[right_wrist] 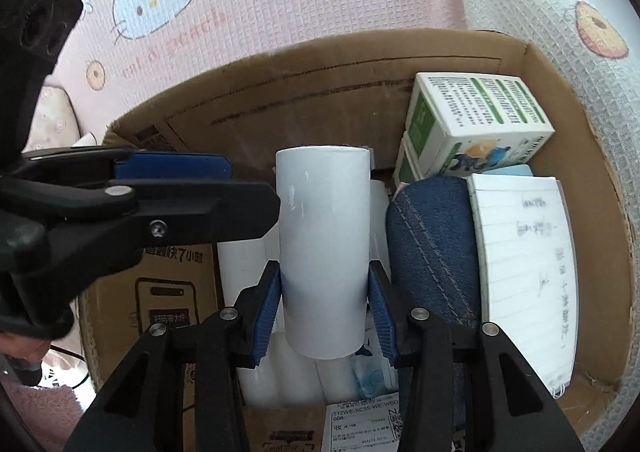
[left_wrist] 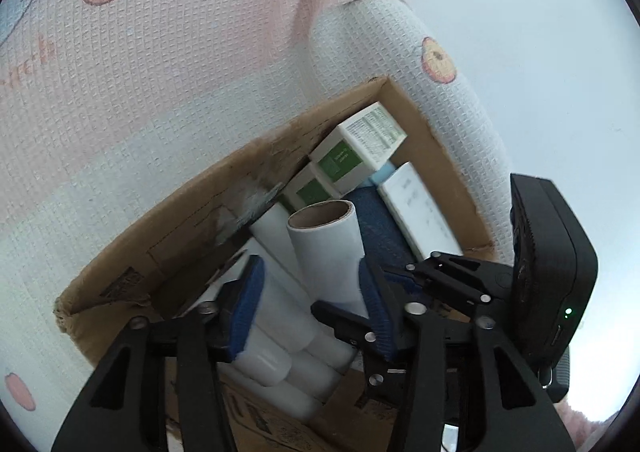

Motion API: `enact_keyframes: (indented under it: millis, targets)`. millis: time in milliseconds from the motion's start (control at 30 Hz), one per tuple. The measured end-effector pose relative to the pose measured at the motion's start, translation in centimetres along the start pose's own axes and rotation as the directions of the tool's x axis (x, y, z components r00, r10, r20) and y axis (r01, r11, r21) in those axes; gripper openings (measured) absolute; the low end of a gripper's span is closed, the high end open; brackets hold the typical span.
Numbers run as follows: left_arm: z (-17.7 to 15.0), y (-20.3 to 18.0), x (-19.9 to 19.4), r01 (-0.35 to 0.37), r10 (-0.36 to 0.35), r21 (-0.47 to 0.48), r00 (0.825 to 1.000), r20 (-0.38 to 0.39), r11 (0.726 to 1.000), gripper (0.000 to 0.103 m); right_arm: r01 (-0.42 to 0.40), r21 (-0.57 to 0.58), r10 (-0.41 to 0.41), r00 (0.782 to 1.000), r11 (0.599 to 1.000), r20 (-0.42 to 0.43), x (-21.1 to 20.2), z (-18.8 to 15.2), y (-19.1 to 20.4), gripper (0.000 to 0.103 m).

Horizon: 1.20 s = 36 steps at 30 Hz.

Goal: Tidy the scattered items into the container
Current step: 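Open the right gripper to drop its tube while the left gripper releases its tube, then withdraw both open grippers from the box back toward the remaining tubes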

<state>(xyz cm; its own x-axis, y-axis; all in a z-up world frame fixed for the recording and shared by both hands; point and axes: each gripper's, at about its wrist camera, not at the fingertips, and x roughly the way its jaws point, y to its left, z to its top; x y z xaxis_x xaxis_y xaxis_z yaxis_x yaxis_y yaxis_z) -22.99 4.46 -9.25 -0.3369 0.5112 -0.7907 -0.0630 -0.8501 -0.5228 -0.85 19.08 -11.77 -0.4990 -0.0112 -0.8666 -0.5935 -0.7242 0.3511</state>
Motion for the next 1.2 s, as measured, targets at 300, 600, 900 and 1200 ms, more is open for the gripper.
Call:
enact_keyframes:
  millis: [300,600,900,1200]
  targets:
    - [-0.4,0.4,-0.8,-0.070,0.069,0.051,0.997,0.028,0.996,0.019,0.079,-0.083,-0.086,0.993,0.993,-0.083,2.5,1.4,2.0,0.040]
    - [-0.4,0.6,-1.2,-0.072,0.070,0.057,0.997,0.026,0.996,0.019,0.113,-0.146,-0.140,0.973,0.983,-0.184,5.3,2.4,3.5,0.041]
    - [-0.8,0.3,-1.4,-0.097,0.095,0.101,0.995,0.025,0.990,0.018,0.107,-0.136,-0.129,0.977,0.985,-0.171,3.5,3.1,4.4,0.040]
    - [-0.6,0.0,-0.6,-0.113,0.112,0.124,0.994,0.012,0.986,0.018,0.110,-0.115,-0.121,0.988,0.987,-0.093,1.0,3.2,4.4,0.026]
